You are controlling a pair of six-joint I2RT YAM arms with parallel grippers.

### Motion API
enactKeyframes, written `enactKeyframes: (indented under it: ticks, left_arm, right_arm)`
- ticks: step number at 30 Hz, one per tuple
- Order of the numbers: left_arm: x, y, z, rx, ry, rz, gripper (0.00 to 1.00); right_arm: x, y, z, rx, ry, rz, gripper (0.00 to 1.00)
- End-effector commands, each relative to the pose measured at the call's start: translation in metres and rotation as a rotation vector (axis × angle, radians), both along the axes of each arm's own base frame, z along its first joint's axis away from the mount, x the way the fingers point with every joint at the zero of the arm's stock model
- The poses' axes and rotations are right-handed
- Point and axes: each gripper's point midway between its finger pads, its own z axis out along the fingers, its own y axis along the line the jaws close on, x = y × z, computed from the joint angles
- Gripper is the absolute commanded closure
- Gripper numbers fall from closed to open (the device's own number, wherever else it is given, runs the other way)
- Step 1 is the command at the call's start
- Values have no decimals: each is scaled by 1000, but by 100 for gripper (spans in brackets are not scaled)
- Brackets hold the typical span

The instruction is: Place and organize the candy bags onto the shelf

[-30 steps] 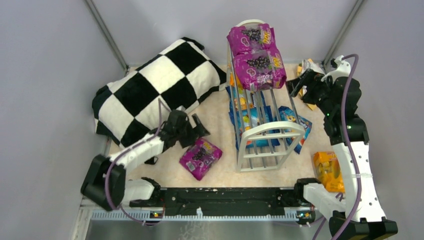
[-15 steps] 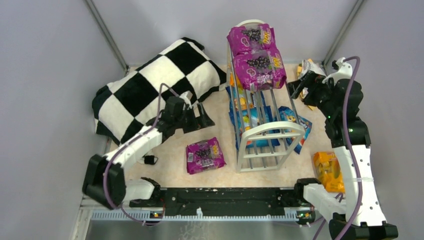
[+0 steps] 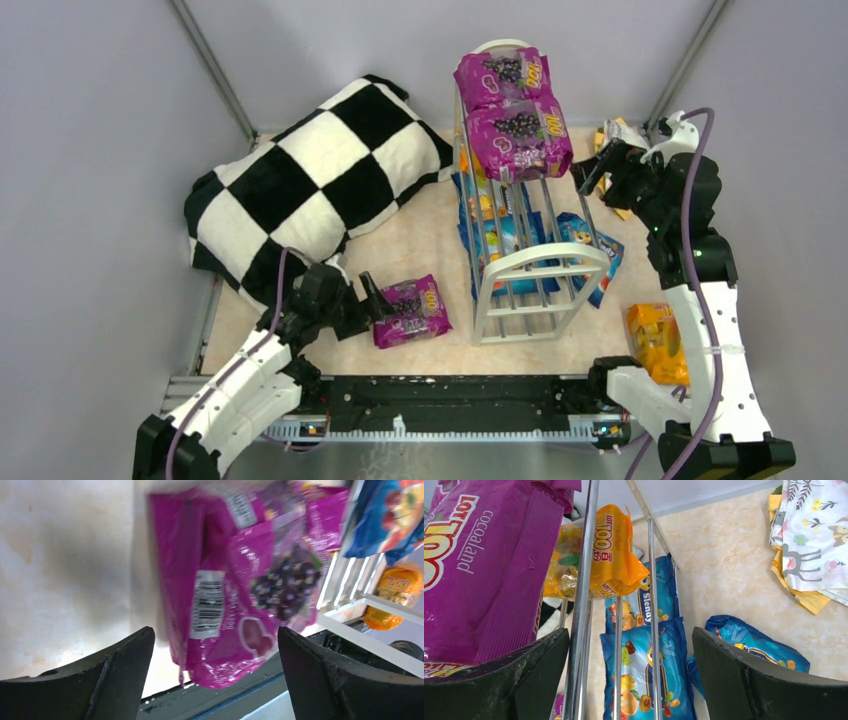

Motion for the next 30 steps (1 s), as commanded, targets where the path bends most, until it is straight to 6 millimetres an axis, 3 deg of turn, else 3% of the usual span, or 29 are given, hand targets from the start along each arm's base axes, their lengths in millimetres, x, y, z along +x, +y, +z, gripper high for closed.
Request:
enactKeyframes:
  ticks: [1,5,10,15,19,23,30]
  left_arm:
    - [-12,-14,-14,-106,68,-9,2]
    - [-16,-32,-20,-209,124,-52,4]
    - [-3,-38,-28,-234,113,-29,14]
    - [7,-39,-35,-262,110,37,7]
    - [9,-42,-35,-310,99,60,20]
    - [9,-38,-37,-311,87,86,42]
    - [17,-39,-3,-385,3,108,65]
  right_arm:
    - [-3,4,14,7,-49,19,8]
    - [-5,5,15,9,-44,24,8]
    - [-8,5,19,12,-57,23,8]
    - [-9,4,19,6,-52,21,8]
    - [-8,4,17,6,-48,22,8]
    - [-8,4,15,6,-46,22,8]
    - [-8,4,18,1,-52,22,8]
